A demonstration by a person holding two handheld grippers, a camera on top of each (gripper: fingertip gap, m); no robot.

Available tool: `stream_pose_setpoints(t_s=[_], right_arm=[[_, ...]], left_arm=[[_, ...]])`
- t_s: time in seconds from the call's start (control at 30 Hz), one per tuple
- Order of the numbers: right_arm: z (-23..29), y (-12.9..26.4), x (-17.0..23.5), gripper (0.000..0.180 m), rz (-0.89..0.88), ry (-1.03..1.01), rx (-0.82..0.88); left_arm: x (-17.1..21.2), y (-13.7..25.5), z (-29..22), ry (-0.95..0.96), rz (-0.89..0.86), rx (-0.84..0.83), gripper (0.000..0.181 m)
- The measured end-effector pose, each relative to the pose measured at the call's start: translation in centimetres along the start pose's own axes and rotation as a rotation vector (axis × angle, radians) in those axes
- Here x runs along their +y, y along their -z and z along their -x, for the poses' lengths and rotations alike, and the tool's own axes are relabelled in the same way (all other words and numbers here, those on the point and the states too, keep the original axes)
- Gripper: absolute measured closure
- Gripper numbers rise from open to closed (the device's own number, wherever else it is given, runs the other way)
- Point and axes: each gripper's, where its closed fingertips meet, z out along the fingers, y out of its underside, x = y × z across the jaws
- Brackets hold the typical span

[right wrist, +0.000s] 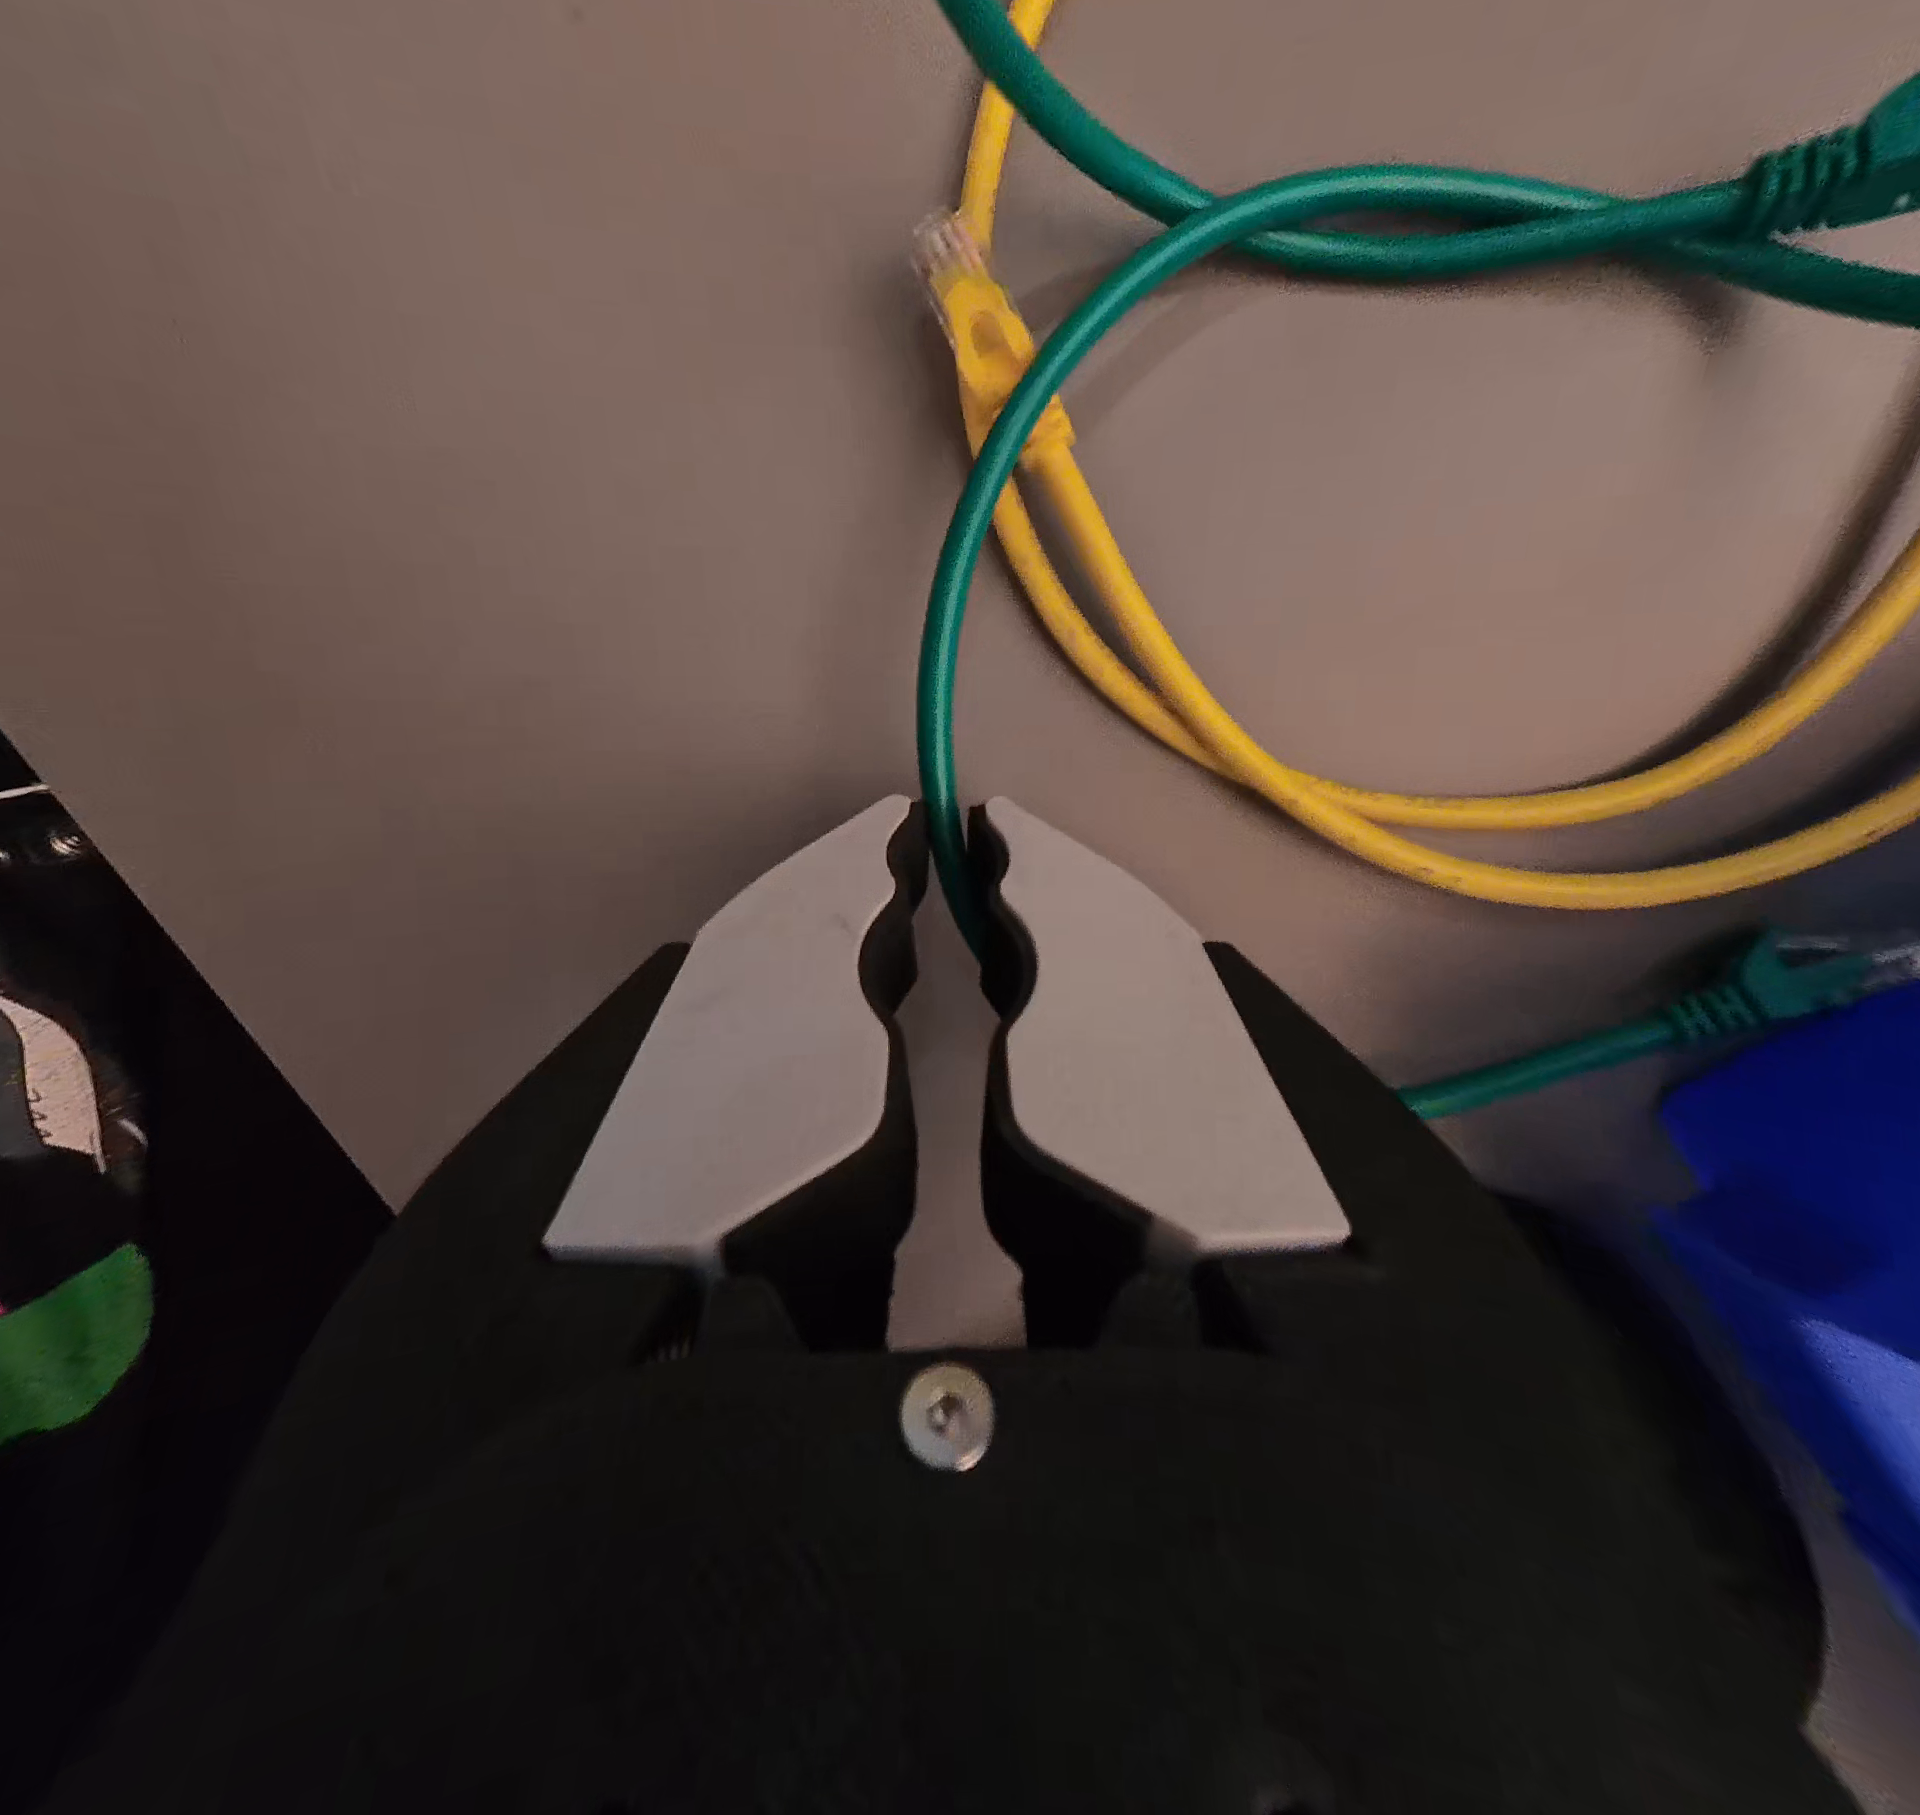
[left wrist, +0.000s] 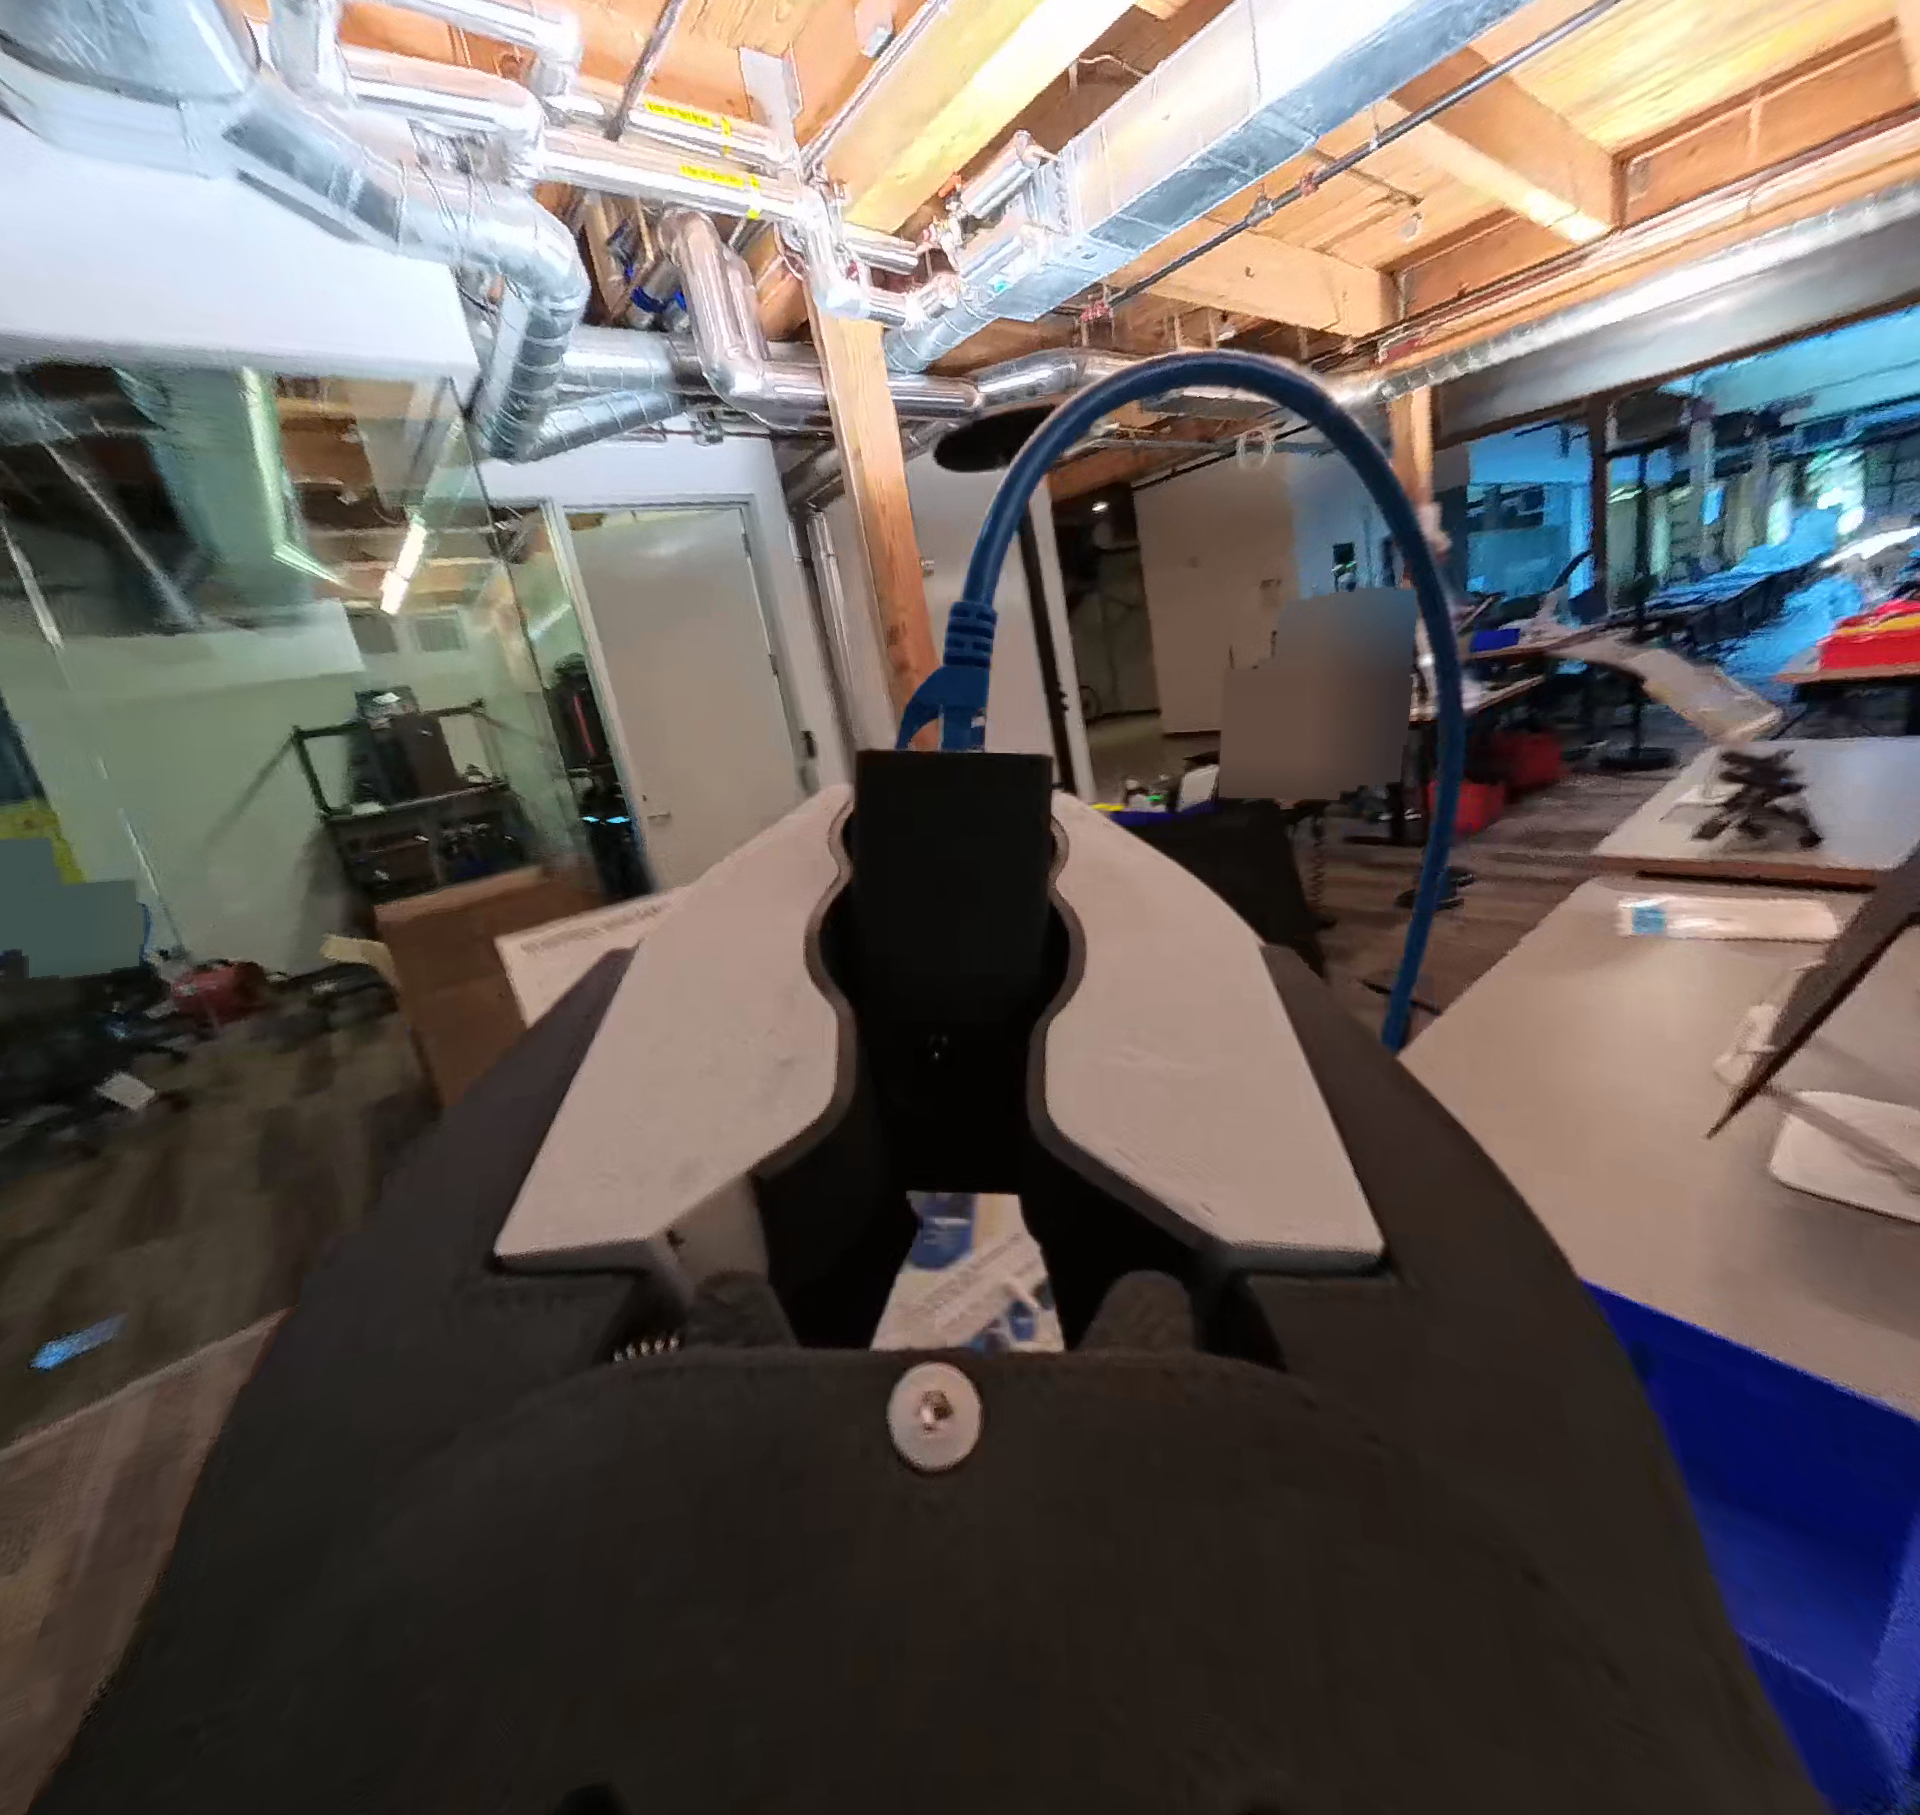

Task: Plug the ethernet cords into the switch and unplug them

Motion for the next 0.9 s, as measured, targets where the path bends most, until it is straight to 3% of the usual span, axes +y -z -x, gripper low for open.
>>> stream_pose_setpoints(t_s=[0.27,0.4,0.53,0.63,0.73,0.8,0.9], right_arm=[[-0.1,0.2,1.7,0.169,-0.065,-0.127,-0.045],[-0.1,0.8,-0.1,0.17,-0.198,-0.215,-0.112],[1.0,2.6,-4.1,0.171,-0.419,-0.115,-0.173],[0.2,2.7,-5.8,0.171,-0.447,-0.105,-0.107],[-1.2,2.1,-7.6,0.172,-0.482,-0.146,-0.031],[-1.8,1.6,-9.1,0.172,-0.52,-0.207,-0.043],[-2.9,0.6,-10.8,0.173,-0.556,-0.301,-0.053]], left_arm=[[-9.8,2.6,1.4,-0.147,0.005,-0.07,0.152],[-10.2,3.4,1.3,-0.248,0.132,-0.076,0.152],[-5.3,3.3,-1.3,-0.201,0.229,0.037,0.152],[2.0,2.6,-4.6,-0.115,0.298,0.171,0.153],[8.6,2.1,-9.1,0.099,0.324,0.362,0.152],[10.5,1.6,-11.4,0.289,0.305,0.484,0.153],[9.8,0.9,-13.0,0.469,0.247,0.601,0.153]])
